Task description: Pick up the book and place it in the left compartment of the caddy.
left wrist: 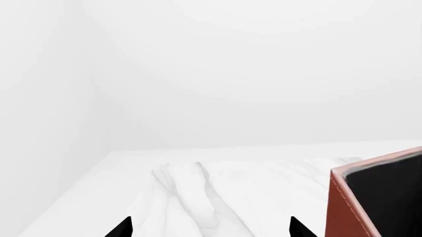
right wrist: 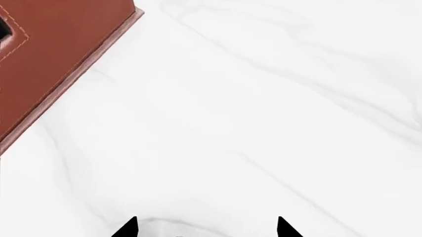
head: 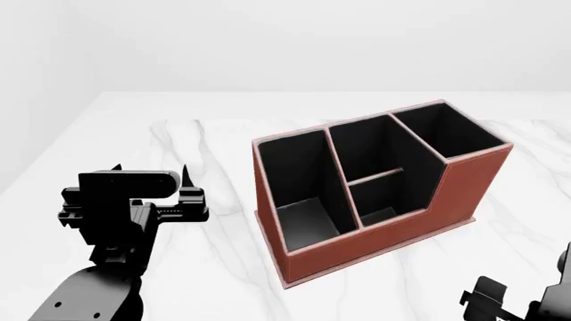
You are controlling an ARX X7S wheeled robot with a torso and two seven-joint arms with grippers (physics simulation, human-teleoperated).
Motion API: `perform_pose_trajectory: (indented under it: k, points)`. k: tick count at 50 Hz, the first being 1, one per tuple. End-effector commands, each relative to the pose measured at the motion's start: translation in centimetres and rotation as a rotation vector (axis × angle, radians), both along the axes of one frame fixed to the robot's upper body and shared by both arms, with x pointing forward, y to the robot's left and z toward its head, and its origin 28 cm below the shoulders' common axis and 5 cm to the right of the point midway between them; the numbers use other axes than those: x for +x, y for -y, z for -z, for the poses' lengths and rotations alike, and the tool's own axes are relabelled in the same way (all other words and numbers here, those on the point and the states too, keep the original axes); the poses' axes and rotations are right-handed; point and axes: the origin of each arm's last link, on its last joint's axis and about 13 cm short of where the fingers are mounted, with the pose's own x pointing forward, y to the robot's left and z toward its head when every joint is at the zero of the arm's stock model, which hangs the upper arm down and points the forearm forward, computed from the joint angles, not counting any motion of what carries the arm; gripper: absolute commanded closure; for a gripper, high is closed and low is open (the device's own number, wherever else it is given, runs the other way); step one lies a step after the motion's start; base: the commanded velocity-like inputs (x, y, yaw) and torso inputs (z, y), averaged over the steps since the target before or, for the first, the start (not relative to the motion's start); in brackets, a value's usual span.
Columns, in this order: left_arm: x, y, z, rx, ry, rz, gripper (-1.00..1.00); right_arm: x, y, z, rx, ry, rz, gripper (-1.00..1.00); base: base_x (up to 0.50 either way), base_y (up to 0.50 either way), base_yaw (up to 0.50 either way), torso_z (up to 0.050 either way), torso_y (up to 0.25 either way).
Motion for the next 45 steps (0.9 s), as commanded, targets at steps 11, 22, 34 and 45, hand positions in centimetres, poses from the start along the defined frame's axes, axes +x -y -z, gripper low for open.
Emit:
perform_pose_trajectory:
  k: [11, 22, 34, 45]
  points:
    - [0.0, 0.0, 0.0, -0.003, -0.001, -0.001, -1.00, -1.6, -0.1, 1.3, -0.015, -0.098, 0.005, -1.00, 0.00, 0.00, 0.00, 0.000, 0.000]
    - [0.0, 0.0, -0.1, -0.002, 0.001, -0.001, -1.00, -2.0, -0.1, 1.8, -0.007, -0.135, -0.009, -1.00, 0.00, 0.00, 0.00, 0.000, 0.000]
    - [0.1, 0.0, 0.1, -0.003, -0.003, -0.002, -1.00, -2.4, -0.7, 2.3, 0.031, -0.206, -0.100, -1.00, 0.00, 0.00, 0.00, 0.000, 0.000]
    - [0.1, 0.0, 0.1, -0.003, -0.004, -0.001, -1.00, -2.5, -0.9, 2.1, 0.037, -0.203, -0.113, -1.00, 0.00, 0.00, 0.00, 0.000, 0.000]
